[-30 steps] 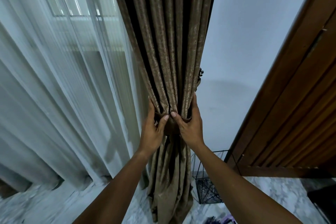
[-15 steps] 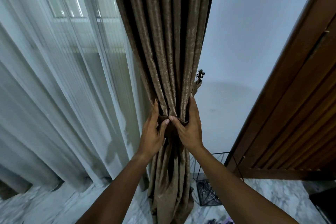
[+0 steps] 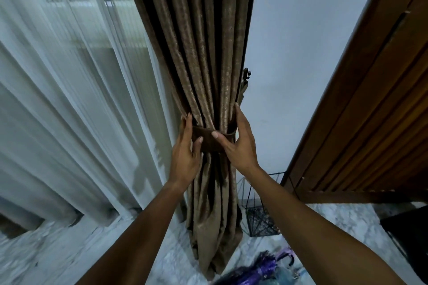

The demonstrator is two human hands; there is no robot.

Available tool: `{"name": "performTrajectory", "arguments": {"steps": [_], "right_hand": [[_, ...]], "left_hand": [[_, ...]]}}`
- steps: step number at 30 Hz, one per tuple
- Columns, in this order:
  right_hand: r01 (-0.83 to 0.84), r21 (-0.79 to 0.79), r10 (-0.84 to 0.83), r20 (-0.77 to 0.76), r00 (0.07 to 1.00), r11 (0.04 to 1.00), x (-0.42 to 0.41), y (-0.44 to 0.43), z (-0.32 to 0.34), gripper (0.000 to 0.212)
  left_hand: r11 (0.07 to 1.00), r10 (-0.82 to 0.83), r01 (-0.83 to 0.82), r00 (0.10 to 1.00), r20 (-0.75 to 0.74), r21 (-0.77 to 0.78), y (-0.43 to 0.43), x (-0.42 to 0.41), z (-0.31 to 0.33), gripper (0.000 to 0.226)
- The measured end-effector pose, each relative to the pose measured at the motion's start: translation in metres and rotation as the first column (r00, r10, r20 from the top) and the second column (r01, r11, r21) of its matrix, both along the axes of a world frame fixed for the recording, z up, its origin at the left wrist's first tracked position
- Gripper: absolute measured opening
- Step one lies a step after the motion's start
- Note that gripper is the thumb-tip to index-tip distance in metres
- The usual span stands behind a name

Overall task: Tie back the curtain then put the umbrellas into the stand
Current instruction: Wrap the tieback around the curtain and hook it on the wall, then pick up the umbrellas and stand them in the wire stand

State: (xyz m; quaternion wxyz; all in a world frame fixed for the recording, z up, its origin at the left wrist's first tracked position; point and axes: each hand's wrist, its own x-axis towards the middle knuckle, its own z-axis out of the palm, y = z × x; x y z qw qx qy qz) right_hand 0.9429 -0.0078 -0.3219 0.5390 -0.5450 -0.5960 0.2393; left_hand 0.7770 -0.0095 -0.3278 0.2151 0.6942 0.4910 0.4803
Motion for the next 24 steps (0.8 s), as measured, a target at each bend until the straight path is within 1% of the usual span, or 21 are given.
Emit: {"name": "performTrajectory", "arguments": {"steps": [2, 4, 6, 8, 10, 14, 17, 18, 20, 22, 24], "right_hand": [[0.000, -0.008, 0.000, 0.019, 1.000, 1.000, 0.007, -0.010, -0.004, 0.089], [-0.006, -0.029, 0.007, 0.041, 0.999, 1.000, 0.016, -0.023, -0.014, 0.089], [0.007, -0.062, -0.004, 0.059, 0.998, 0.998, 0.028, -0.039, -0.029, 0.086], [0.041, -0.102, -0.034, 0.068, 0.997, 0.994, 0.040, -0.054, -0.046, 0.079], [0.091, -0.155, -0.081, 0.067, 0.994, 0.984, 0.055, -0.071, -0.063, 0.071], [0.220, -0.304, -0.210, 0.067, 0.975, 0.927, 0.089, -0.108, -0.103, 0.061], [0.328, -0.412, -0.344, 0.039, 0.938, 0.850, 0.114, -0.145, -0.140, 0.055], [0.364, -0.463, -0.397, 0.028, 0.917, 0.808, 0.120, -0.160, -0.155, 0.054], [0.410, -0.538, -0.480, 0.011, 0.877, 0.737, 0.129, -0.187, -0.184, 0.053], [0.436, -0.609, -0.548, 0.003, 0.837, 0.662, 0.138, -0.211, -0.225, 0.054], [0.418, -0.700, -0.590, -0.006, 0.807, 0.579, 0.143, -0.230, -0.271, 0.056]], "left_hand": [[0.998, 0.064, -0.064, 0.998, -0.022, 0.019, -0.015, 0.004, -0.004, 0.062], [0.992, 0.130, -0.130, 0.991, -0.034, 0.004, -0.035, 0.010, -0.014, 0.061], [0.981, 0.191, -0.192, 0.980, -0.050, -0.002, -0.058, 0.016, -0.029, 0.062], [0.978, 0.206, -0.206, 0.975, -0.079, 0.004, -0.079, 0.024, -0.044, 0.060], [0.985, 0.171, -0.173, 0.977, -0.124, 0.000, -0.095, 0.035, -0.057, 0.055], [0.990, 0.017, -0.048, 0.974, -0.224, -0.131, -0.114, 0.063, -0.085, 0.045], [0.970, -0.142, 0.069, 0.940, -0.311, -0.235, -0.122, 0.093, -0.111, 0.042], [0.953, -0.206, 0.112, 0.921, -0.331, -0.281, -0.126, 0.105, -0.122, 0.041], [0.903, -0.339, 0.198, 0.874, -0.348, -0.382, -0.134, 0.125, -0.149, 0.043], [0.826, -0.483, 0.281, 0.800, -0.357, -0.488, -0.142, 0.145, -0.188, 0.046], [0.750, -0.576, 0.314, 0.744, -0.339, -0.582, -0.146, 0.160, -0.231, 0.047]]}}
